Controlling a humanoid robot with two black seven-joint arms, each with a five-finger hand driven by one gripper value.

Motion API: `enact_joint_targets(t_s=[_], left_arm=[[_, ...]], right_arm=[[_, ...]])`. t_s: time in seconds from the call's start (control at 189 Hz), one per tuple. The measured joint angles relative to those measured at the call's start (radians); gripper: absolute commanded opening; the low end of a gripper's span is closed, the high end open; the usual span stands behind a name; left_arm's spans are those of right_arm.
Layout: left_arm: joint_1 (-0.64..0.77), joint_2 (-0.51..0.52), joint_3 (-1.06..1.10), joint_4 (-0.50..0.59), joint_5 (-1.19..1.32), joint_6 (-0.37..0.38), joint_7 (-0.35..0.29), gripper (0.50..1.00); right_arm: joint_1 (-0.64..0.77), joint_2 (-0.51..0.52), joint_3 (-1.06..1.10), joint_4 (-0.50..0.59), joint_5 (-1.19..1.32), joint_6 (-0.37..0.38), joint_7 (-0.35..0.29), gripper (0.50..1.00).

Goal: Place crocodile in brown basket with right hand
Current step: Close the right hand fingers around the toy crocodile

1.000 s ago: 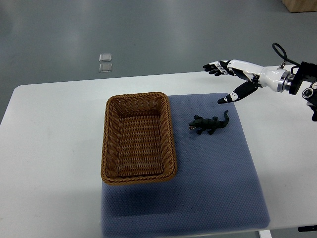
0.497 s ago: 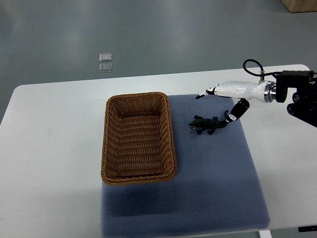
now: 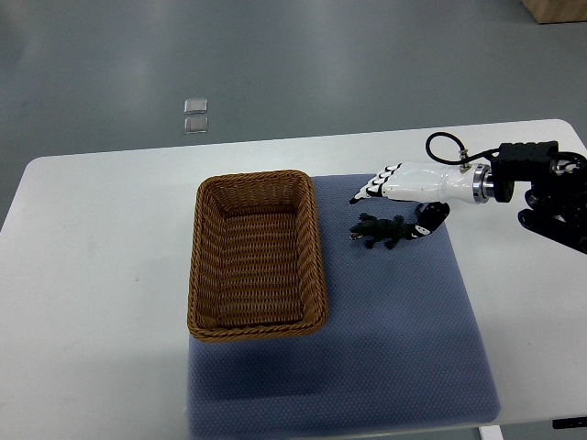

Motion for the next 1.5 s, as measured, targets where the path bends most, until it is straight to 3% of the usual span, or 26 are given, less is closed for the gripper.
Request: enact_joint_targets(t_s=[0.688,1.503], left_arm=[[0.000,0.000,0.000,0.000,0.000,0.000,0.000,1.000],[0.000,0.000,0.000,0.000,0.000,0.000,0.000,1.000]], right_arm=[[0.009,0.025,-0.044,0.001,-0.140,-0.079,0.000,0.923],[0.010,0.070,-0.058,-0.062,-0.177,-0.081,0.000,0.924]])
